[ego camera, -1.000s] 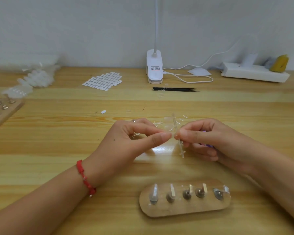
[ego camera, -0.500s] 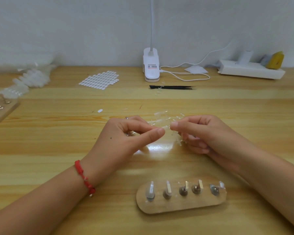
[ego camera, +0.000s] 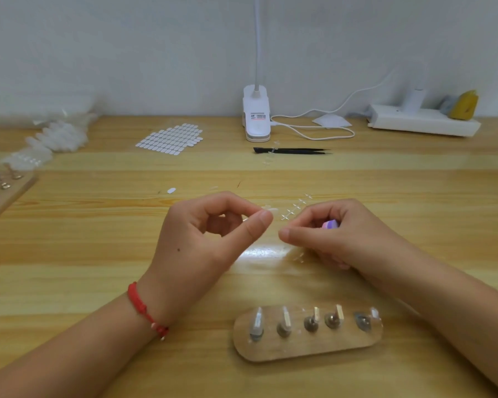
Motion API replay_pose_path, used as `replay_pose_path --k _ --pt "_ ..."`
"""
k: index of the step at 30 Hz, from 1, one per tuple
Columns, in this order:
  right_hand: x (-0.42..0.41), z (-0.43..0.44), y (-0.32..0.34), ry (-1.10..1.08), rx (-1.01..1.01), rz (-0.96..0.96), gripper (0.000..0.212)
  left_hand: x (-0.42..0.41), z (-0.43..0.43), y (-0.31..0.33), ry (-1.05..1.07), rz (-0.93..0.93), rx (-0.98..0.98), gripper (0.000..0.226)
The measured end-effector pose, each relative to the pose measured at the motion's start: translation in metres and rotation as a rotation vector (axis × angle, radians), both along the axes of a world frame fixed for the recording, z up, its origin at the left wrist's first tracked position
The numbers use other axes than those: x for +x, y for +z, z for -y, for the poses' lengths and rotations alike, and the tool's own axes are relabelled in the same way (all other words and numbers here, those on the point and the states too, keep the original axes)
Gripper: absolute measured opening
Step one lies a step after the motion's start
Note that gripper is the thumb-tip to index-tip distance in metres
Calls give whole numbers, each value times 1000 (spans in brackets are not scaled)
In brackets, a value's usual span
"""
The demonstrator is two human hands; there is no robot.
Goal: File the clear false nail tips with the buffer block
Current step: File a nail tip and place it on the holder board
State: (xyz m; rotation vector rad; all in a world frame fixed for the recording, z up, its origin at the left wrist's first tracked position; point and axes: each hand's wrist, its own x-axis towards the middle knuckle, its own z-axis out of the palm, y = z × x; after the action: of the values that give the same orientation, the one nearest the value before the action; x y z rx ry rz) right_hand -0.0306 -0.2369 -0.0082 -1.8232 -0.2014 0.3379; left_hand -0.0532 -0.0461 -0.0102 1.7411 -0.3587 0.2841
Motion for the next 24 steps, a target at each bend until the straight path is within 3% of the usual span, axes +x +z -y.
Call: replay_pose_path --k 6,9,14,24 --pt "-2 -2 0 1 -57 53 20 0 2 0 30 9 -15 11" --pt "4 0 2 0 236 -125 15 0 2 -1 -16 -48 -42 10" --pt "6 7 5 95 638 -329 45 4 1 -3 -48 -113 -83 11" --pt "5 6 0 59 828 -441 44 11 -3 -5 6 -180 -184 15"
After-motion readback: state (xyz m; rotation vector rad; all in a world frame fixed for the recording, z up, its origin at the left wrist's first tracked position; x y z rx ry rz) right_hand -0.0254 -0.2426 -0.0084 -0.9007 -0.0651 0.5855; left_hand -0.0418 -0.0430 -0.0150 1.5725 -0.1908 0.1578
